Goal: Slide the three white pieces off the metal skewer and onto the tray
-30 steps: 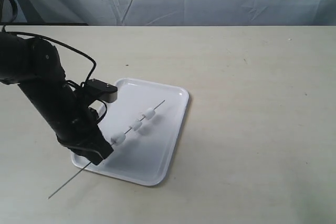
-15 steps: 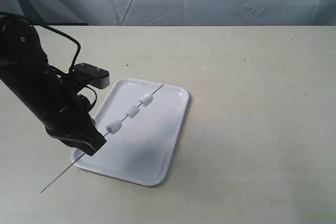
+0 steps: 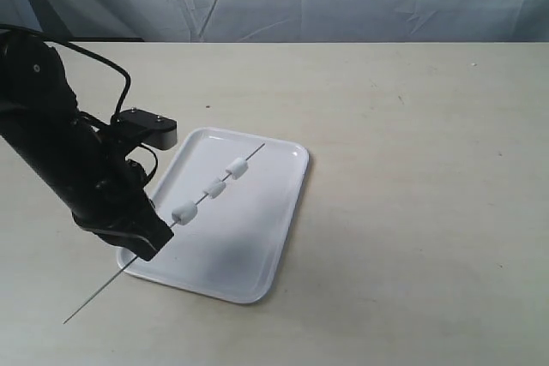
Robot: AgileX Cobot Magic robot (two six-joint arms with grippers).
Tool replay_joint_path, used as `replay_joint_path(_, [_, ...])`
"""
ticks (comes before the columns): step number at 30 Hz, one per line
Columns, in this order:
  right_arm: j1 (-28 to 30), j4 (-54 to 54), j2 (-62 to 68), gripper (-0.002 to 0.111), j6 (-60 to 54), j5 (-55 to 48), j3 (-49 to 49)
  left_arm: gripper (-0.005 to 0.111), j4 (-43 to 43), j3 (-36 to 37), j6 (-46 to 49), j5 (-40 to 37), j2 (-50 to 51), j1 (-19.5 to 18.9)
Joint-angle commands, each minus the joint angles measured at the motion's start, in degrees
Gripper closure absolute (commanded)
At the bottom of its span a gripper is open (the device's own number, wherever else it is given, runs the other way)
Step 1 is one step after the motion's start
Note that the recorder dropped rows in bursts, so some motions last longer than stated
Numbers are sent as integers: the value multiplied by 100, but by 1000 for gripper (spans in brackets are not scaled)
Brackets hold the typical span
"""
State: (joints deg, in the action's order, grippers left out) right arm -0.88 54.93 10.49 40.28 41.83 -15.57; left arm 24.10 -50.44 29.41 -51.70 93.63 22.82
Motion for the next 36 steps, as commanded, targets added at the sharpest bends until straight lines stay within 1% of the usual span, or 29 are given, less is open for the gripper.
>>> replay_joint_path(1, [6, 943, 1266, 109, 176, 246, -812, 107, 50, 25, -48, -94, -60, 18])
replay_joint_path(5, [6, 955, 2637, 109, 209, 186, -1340, 107, 40, 25, -48, -164, -60, 18])
replay_joint_path(6, [6, 1018, 3009, 109, 375, 52, -1444, 107, 40, 25, -48, -164, -60, 18])
replay_joint_path(8, [6, 1379, 3728, 109, 1439, -519, -1603, 107, 40, 70, -88, -164, -70, 18])
replay_joint_path(9, [6, 1757, 4079, 109, 2275, -817, -1678, 107, 40, 112, -88, -164, -70, 18])
replay_joint_path(10, [6, 2235, 4396, 109, 3177, -1048, -1733, 107, 40, 175, -88, -152, -83, 18])
replay_joint_path(12, [6, 3325, 5003, 109, 4463, -1162, -1788, 107, 52, 307, -88, -72, -118, 18])
replay_joint_path(13, [6, 3737, 5318, 109, 4877, -1090, -1797, 107, 52, 367, -91, -39, -152, 18])
replay_joint_path(15, [6, 4029, 5864, 109, 5132, -841, -1797, 107, 64, 416, -113, -24, -240, 18])
replay_joint_path(17, [-46, 3579, 6413, 109, 5179, -601, -1800, 107, 74, 429, -187, -39, -367, 18])
replay_joint_path(21, [-235, 2343, 7349, 109, 5228, 530, -1810, 107, 74, 429, -263, -210, -726, 18])
replay_joint_path(26, [-877, 1175, 8512, 109, 5345, 1490, -1839, 107, 74, 429, -380, -276, -1148, 18])
replay_joint_path(30, [-1418, 621, 9215, 109, 5345, 1687, -1978, 107, 98, 441, -392, -288, -1366, 18])
replay_joint_path(31, [-1671, 357, 9495, 109, 5335, 1696, -2096, 107, 271, 531, -400, -247, -1393, 18])
replay_joint_path(32, [-1772, 249, 9587, 109, 5335, 1696, -2160, 107, 324, 580, -400, -203, -1393, 18])
replay_joint_path(33, [-2025, 103, 9777, 109, 5335, 1696, -2313, 107, 324, 728, -400, -20, -1393, 18])
replay_joint_path(34, [-2123, 35, 9842, 109, 5335, 1696, -2379, 107, 333, 781, -400, 74, -1393, 18])
replay_joint_path(35, [-2358, -235, 9988, 109, 5324, 1600, -2528, 107, 382, 857, -484, 113, -1393, 18])
replay_joint_path(36, [-2470, -363, 10038, 109, 5311, 1498, -2579, 107, 395, 868, -519, 113, -1393, 18])
